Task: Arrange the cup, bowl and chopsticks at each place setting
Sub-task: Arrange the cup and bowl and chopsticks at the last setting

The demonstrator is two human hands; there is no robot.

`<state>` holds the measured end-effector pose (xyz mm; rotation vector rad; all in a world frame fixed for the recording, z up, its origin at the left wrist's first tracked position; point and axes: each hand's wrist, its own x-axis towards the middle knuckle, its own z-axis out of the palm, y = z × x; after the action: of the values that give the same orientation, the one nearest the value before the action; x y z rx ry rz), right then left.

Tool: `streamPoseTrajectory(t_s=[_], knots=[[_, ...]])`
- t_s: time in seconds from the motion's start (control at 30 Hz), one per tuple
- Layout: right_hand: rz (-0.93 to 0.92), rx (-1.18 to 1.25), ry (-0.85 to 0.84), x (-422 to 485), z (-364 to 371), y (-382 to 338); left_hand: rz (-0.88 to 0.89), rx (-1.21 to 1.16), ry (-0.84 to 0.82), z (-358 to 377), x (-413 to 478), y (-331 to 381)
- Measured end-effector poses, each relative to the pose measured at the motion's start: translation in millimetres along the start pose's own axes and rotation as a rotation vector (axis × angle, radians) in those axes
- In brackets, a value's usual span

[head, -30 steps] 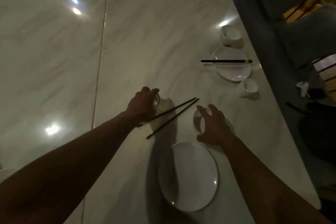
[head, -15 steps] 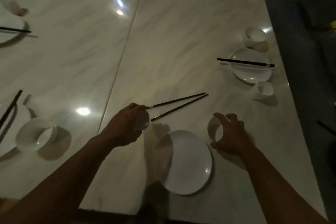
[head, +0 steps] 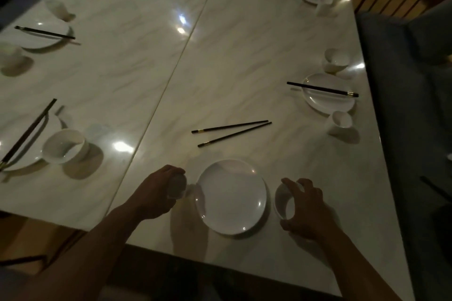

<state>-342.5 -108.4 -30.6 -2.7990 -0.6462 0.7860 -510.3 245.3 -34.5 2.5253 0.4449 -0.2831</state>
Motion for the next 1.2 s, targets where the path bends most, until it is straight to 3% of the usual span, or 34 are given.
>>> streamPoseTrajectory(t_s=[1.2], knots=[[-0.05, -0.015, -0.085, -12.5, 3.8, -5.1, 0.016, 0.027, -0.083, 3.3, 10.2, -22.5]])
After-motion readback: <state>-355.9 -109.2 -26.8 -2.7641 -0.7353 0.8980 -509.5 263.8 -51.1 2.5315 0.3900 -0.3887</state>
